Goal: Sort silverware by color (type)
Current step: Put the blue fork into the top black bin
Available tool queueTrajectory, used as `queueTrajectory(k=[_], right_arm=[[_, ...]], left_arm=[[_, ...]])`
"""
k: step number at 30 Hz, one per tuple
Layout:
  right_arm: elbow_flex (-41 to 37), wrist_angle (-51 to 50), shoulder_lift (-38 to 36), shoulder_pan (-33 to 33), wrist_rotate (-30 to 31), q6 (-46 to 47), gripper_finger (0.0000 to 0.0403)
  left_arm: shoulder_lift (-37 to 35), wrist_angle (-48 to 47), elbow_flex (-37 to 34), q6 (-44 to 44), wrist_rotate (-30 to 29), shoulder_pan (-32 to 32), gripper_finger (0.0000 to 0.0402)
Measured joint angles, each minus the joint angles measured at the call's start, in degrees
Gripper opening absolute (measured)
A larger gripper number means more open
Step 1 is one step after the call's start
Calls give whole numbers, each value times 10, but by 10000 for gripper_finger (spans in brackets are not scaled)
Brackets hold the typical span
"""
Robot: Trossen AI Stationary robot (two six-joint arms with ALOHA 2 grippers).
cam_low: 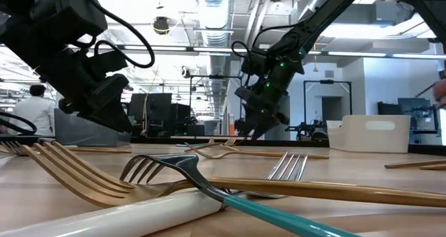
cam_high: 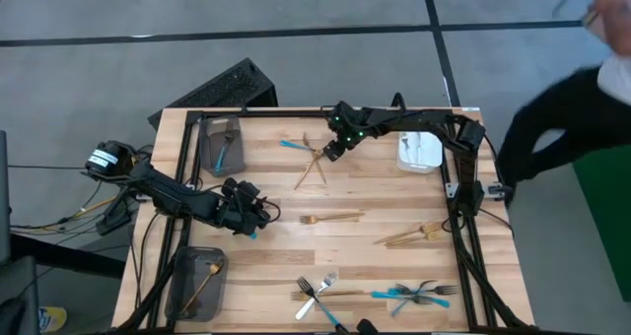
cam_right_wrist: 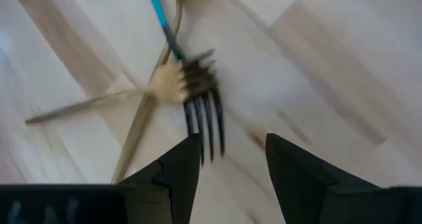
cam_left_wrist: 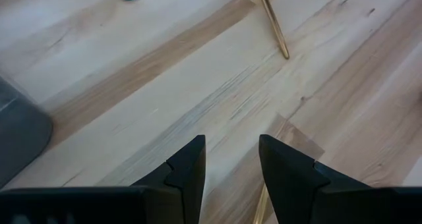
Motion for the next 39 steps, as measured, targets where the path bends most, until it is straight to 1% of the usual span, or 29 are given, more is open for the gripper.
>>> queueTrajectory(k=[4,7,11,16,17,19,21,24,28,30,33,39], right_arm=[[-13,8,0,11,-1,0,186],[-16,37,0,18,-1,-1,167],[-16,59,0,24,-7,1,125],[-16,45,0,26,-58,-19,61],[-16,36,0,28,-60,-27,50],[-16,22,0,31,-59,-39,32],[-16,20,0,34,-58,-57,22],[-16,15,0,41,-43,-88,24],[-14,12,-3,55,-34,-140,51],[-9,14,-5,68,-10,-175,65],[-2,-6,-10,89,48,-225,83],[4,-24,-13,132,206,-296,118]], left_arm=[[0,0,0,5,0,-1,130],[0,0,0,6,-1,-1,130],[0,0,0,7,4,-2,130],[0,0,0,15,4,-5,130],[0,0,0,15,4,-5,130],[0,0,0,15,4,-5,130],[0,2,0,15,4,-5,130],[0,10,0,16,4,-5,130],[0,28,0,42,4,-5,130],[0,40,0,57,3,-5,130],[0,57,0,74,4,-5,130],[0,67,0,82,1,-4,130]])
